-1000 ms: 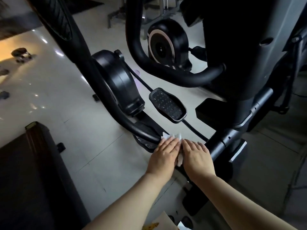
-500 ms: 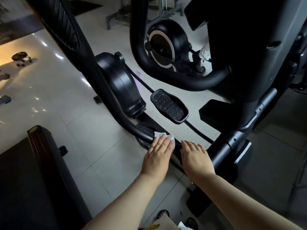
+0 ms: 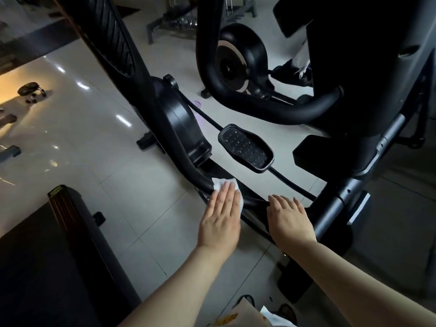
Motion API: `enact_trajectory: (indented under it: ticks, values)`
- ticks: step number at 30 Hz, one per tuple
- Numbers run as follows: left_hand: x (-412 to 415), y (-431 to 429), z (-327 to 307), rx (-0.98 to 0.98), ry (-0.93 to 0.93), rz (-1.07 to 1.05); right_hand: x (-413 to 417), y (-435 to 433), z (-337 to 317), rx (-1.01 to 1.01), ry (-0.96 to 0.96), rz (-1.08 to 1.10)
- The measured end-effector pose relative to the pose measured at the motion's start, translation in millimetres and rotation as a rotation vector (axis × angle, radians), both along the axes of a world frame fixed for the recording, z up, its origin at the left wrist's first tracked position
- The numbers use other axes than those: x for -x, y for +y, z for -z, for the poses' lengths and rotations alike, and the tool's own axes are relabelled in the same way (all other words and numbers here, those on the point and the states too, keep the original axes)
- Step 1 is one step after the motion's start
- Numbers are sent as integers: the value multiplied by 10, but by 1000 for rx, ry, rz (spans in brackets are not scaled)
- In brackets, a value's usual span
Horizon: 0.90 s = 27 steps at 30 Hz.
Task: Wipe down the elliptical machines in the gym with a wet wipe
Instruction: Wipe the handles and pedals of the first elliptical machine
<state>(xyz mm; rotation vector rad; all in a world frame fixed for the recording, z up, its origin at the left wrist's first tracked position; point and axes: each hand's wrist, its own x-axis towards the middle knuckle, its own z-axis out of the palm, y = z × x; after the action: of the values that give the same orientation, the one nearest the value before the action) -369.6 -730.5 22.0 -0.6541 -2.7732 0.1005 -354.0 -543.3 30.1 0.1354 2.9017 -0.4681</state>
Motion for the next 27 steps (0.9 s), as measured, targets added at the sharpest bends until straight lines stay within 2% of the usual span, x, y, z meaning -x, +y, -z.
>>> enact_trajectory:
  ticks: [7,14,19,24,27]
  values:
    - [-42,220,89,-47,-56,115,19,-86,55,0,46,-8]
    - [58,61,14,-61,14,-28,7,-60,31,20,67,-12]
    - [-49,358,163,-64,-114,154,-7,-12,2,-4,32,-61]
    - [70,183,22,-97,-35,-21,19,85,-16,-82,-32,-74]
    - [27,265,68,-120,-29,-22,-54,212,12,-139,7,-40]
